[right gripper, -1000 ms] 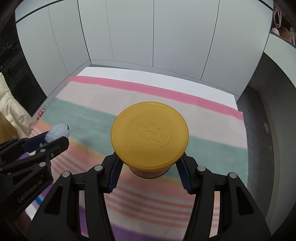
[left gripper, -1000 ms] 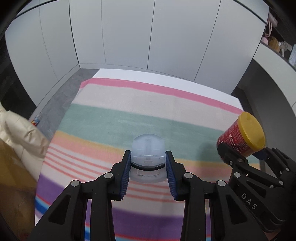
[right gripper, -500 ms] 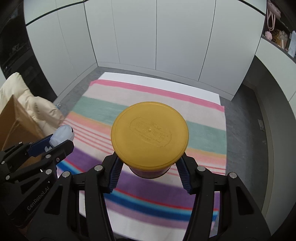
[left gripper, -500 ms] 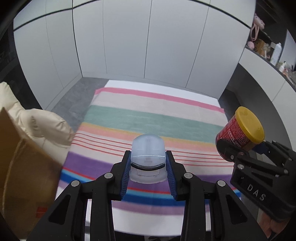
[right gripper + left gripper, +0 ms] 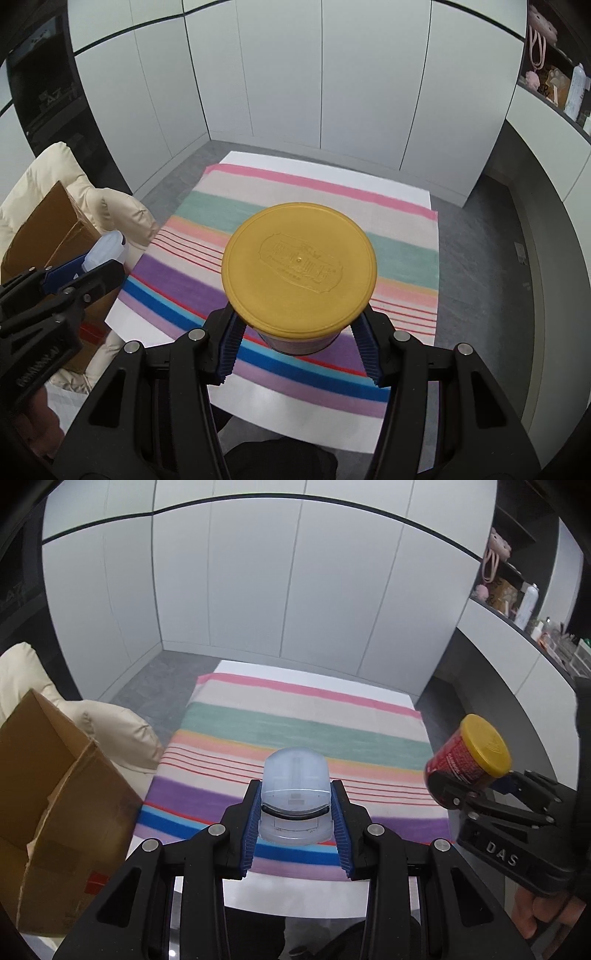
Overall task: Organize objects
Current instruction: 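Lift and carry the can with the right tool while the left tool carries the clear case toward the box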
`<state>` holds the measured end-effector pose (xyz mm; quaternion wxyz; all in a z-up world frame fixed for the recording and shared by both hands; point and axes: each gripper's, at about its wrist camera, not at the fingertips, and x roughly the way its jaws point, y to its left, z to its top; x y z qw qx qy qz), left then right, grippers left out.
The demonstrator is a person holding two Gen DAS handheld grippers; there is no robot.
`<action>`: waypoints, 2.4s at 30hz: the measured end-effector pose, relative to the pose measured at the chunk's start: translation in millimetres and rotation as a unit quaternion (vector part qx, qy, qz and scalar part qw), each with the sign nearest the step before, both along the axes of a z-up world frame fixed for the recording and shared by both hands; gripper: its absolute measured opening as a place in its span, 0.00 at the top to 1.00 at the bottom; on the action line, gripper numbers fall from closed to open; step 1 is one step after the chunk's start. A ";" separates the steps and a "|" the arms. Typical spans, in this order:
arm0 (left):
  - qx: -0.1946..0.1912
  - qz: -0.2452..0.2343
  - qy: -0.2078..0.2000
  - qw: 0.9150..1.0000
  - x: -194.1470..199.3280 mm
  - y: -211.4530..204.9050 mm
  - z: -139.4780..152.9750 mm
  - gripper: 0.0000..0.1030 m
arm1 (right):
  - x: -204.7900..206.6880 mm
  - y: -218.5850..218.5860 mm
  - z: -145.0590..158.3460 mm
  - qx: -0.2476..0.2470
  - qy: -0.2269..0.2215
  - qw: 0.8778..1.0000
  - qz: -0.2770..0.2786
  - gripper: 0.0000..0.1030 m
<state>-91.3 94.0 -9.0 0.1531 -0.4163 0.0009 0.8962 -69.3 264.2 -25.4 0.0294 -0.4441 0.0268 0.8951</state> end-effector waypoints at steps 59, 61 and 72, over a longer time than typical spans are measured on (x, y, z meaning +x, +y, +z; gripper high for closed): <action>0.033 0.175 0.021 0.984 17.6 -210.3 11.4 0.65 | -41.7 -200.6 8.2 0.004 0.021 0.985 0.170 0.45; 0.032 0.186 0.021 0.982 21.3 -221.2 11.7 0.65 | -41.8 -209.0 9.2 0.002 0.022 0.984 0.176 0.45; 0.026 0.231 0.021 0.972 42.0 -272.4 10.5 0.65 | -42.4 -258.3 17.6 -0.009 0.037 0.977 0.209 0.45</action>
